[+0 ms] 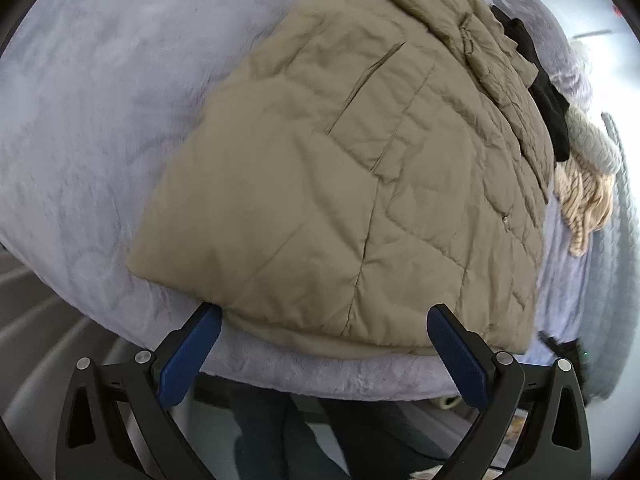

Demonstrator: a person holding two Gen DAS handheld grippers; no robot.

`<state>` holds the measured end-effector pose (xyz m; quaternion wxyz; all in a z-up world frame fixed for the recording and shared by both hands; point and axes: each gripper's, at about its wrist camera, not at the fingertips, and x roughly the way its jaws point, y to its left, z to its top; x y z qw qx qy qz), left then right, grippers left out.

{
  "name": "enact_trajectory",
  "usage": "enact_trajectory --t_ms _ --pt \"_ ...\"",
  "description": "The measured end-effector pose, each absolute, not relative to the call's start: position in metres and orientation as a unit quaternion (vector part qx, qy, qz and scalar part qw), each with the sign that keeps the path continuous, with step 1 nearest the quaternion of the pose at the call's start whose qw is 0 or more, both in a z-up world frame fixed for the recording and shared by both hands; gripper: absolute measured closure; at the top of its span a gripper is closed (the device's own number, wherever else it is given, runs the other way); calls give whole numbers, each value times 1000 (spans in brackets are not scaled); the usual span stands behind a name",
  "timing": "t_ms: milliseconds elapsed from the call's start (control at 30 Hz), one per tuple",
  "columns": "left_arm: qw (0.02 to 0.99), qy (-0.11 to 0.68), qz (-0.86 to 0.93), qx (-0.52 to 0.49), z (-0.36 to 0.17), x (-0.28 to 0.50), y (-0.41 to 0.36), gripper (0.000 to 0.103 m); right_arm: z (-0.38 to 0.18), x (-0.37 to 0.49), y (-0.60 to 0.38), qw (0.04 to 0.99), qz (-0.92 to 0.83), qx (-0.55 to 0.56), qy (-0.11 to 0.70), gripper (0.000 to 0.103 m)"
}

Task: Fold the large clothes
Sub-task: 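Grasp the hem with both tools and lift it toward the collar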

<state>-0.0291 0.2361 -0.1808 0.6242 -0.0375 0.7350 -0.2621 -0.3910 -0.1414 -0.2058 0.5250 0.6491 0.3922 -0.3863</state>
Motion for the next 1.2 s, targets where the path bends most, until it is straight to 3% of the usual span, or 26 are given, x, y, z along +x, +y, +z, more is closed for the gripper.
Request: enact_trajectory --t_ms 533,600,667,700,767,800,1200 --pt "597 752 -262 -97 -208 -19 222 3 -241 -416 -155 515 -348 731 282 2" --pt "593 754 -266 -95 -208 -19 219 35 -248 -420 -151 501 -348 751 251 14" --pt "589 756 -271 -89 -208 -19 215 90 -249 -421 -151 496 -350 755 248 39" --pt "590 752 -279 -97 -204 -17 217 90 -250 -421 -150 491 -350 759 246 59" --pt "604 738 -288 -91 -191 -16 216 92 -250 -422 -149 493 -350 759 242 88" --pt "612 728 -296 -85 -182 -15 215 92 -240 -421 -148 510 -352 748 238 93" --pt "688 611 -387 -61 -66 26 174 92 -149 -367 -174 628 -335 649 267 95"
